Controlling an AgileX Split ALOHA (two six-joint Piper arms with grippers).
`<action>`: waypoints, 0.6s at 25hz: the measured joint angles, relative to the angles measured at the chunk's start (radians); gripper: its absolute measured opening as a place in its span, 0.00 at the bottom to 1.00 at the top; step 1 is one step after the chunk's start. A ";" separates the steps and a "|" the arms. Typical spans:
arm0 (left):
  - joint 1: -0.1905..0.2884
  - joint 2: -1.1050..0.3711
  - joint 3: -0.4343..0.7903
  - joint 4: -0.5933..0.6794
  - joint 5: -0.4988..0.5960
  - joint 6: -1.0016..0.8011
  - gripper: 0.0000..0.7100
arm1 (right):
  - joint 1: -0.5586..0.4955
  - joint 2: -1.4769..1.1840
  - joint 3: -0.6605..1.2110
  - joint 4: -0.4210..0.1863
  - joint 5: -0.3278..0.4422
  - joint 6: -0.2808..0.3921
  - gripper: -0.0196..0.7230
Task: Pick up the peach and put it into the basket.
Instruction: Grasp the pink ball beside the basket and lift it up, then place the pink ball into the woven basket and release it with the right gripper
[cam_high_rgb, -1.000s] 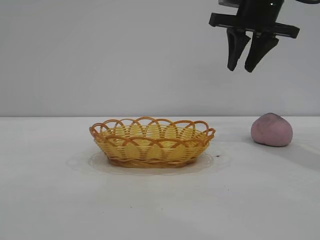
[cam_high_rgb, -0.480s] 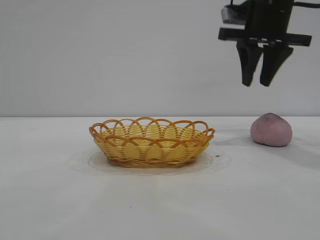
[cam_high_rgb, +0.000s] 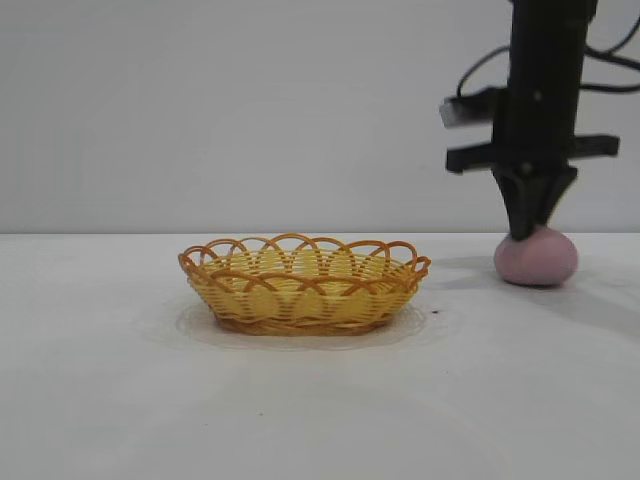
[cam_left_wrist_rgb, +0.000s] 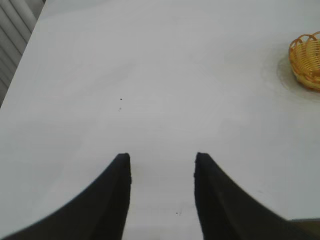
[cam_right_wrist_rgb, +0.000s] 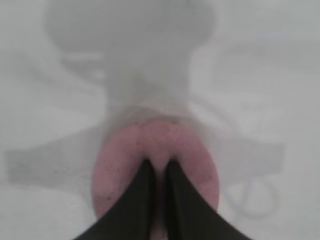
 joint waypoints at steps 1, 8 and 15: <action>0.000 0.000 0.000 0.000 0.000 0.000 0.17 | 0.021 -0.034 0.000 0.041 0.005 -0.025 0.03; 0.000 0.000 0.000 0.000 0.000 0.000 0.08 | 0.213 -0.162 -0.005 0.214 0.092 -0.119 0.03; 0.000 0.000 0.000 0.000 0.000 0.000 0.08 | 0.284 -0.046 -0.003 0.224 0.096 -0.125 0.03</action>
